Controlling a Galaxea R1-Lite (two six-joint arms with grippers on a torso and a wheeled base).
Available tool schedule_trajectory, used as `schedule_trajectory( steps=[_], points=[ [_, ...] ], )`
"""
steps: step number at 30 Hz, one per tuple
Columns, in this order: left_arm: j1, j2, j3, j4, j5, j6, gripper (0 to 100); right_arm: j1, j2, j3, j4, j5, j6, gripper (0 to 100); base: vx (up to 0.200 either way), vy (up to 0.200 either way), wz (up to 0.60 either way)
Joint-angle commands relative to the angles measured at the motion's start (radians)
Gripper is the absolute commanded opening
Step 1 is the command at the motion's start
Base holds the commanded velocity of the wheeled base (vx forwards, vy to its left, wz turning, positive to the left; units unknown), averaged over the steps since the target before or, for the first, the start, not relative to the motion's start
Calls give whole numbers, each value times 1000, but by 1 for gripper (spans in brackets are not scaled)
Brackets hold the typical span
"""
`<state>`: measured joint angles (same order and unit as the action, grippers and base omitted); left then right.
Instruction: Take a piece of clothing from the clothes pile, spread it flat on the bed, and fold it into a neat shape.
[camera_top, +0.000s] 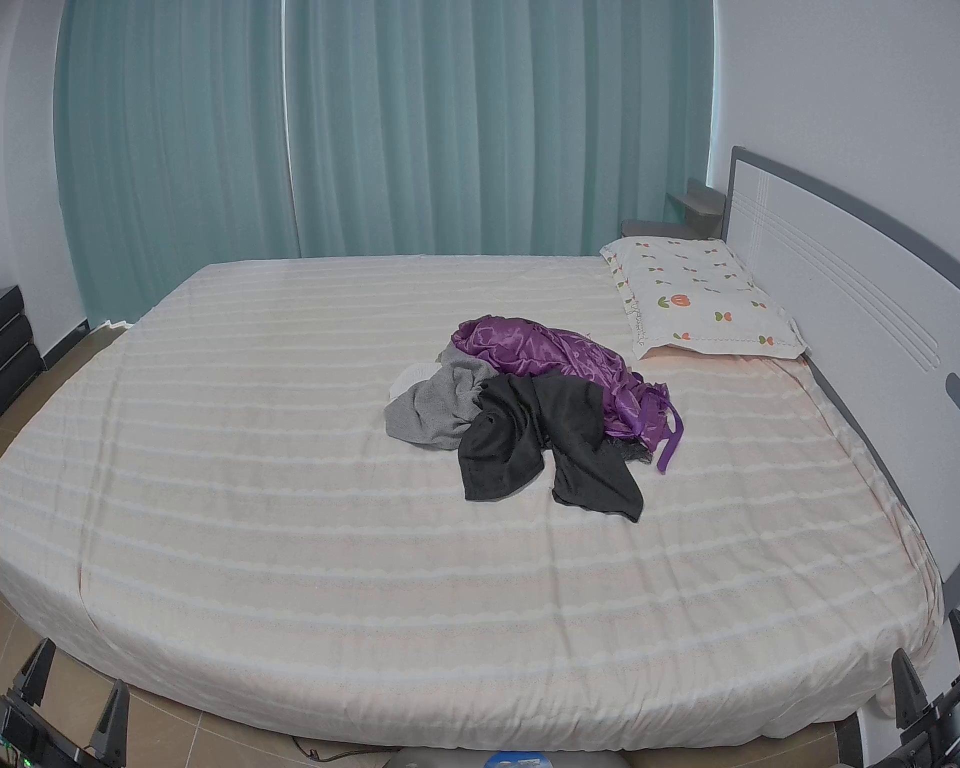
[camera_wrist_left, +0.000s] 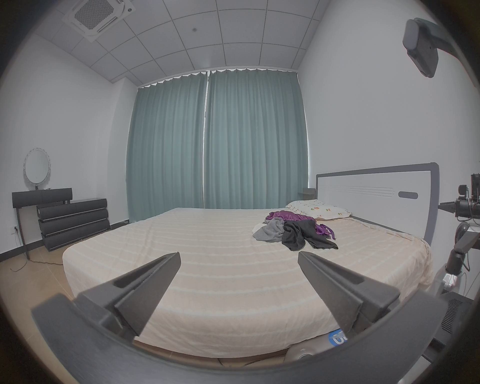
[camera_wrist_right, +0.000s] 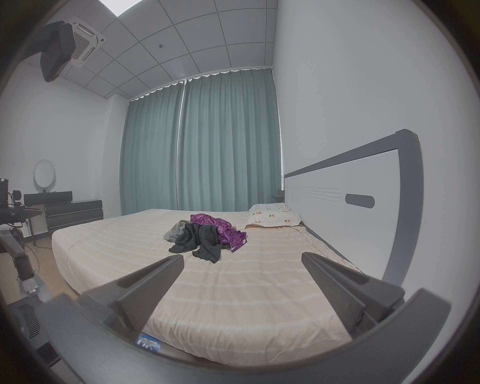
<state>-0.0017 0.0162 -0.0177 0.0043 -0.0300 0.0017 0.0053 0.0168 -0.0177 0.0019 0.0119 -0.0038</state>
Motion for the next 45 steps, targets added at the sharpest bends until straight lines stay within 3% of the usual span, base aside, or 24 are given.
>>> schedule_trajectory(
  steps=[1,9,11,13,16,19,22,26,34,39,42,45],
  points=[
    [0,-16,18,0,1,0,100,2,-15,15,1,0,-2,100,0,0,0],
    [0,-16,18,0,1,0,100,5,38,-28,-14,8,-5,100,0,0,0],
    [0,-16,18,0,-1,0,100,5,97,-130,-39,6,16,100,0,0,0],
    [0,-16,18,0,1,0,100,-1,278,-272,-60,17,74,100,0,0,0],
    [0,-16,18,0,-1,0,100,15,393,-243,-53,62,19,100,0,0,0],
    [0,-16,18,0,-1,0,100,59,571,-185,-95,105,-1,100,0,0,0],
    [0,-16,18,0,1,0,100,159,744,-196,-148,114,15,100,0,0,0],
    [0,-16,18,0,-1,0,100,220,996,-226,-272,117,123,100,0,0,0],
    [0,-16,18,0,1,0,100,254,1428,-334,-493,128,193,100,0,0,0],
    [0,-16,18,0,1,0,100,260,1764,-507,-629,125,246,100,0,0,0],
    [0,-16,18,0,-1,0,100,277,1928,-622,-691,112,357,100,0,0,0],
    [0,-16,18,0,1,0,100,278,2048,-728,-703,89,412,100,0,0,0]
  ],
)
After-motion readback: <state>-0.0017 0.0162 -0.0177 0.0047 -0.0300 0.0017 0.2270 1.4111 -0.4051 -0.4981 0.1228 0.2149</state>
